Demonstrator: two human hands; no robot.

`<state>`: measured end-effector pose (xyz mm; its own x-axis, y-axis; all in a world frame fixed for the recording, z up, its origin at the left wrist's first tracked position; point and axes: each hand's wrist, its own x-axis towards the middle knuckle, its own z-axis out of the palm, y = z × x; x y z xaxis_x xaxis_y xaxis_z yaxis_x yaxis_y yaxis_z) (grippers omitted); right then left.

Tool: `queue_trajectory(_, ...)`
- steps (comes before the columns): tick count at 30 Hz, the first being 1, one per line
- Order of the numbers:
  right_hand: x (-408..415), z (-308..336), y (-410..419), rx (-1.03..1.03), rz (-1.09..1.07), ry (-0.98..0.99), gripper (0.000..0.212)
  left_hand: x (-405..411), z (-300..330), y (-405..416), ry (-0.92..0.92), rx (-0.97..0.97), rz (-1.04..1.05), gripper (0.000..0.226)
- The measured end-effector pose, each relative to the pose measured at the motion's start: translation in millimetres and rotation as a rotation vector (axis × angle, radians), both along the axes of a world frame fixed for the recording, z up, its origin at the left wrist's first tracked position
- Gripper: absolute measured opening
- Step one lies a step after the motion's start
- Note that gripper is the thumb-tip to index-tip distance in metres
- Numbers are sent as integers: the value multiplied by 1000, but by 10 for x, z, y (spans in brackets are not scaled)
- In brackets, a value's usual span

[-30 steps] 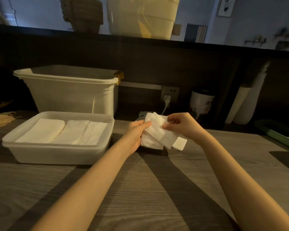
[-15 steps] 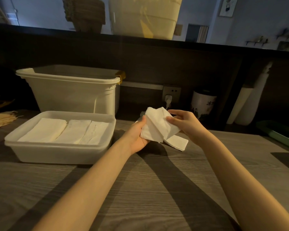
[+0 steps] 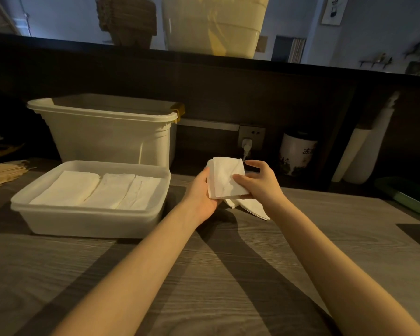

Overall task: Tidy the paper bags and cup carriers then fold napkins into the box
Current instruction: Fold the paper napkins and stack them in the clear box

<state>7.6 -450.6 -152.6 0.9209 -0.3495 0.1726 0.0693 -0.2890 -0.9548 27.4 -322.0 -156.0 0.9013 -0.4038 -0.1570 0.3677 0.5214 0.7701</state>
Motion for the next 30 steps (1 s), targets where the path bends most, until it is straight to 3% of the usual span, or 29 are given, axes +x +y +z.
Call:
queue_trajectory(4,-5,-34,19,-43,-39,-78,59,-11,-12,-15,0,34,15,40)
queue_trajectory(10,-60,18,58,-305,-93,-210,55,-33,-19,-23,-74,123,17,45)
queue_trajectory(14,-62,26,81,-371,-97,-243,52,-26,-26,-17,-86,151,25,45)
queue_trajectory(26,11,-40,54,-334,-81,-167,59,-42,-28,-33,-142,282,60,46)
queue_trajectory(30,24,-18,0,-106,8,60,69,-44,-60,-35,-232,449,74,44)
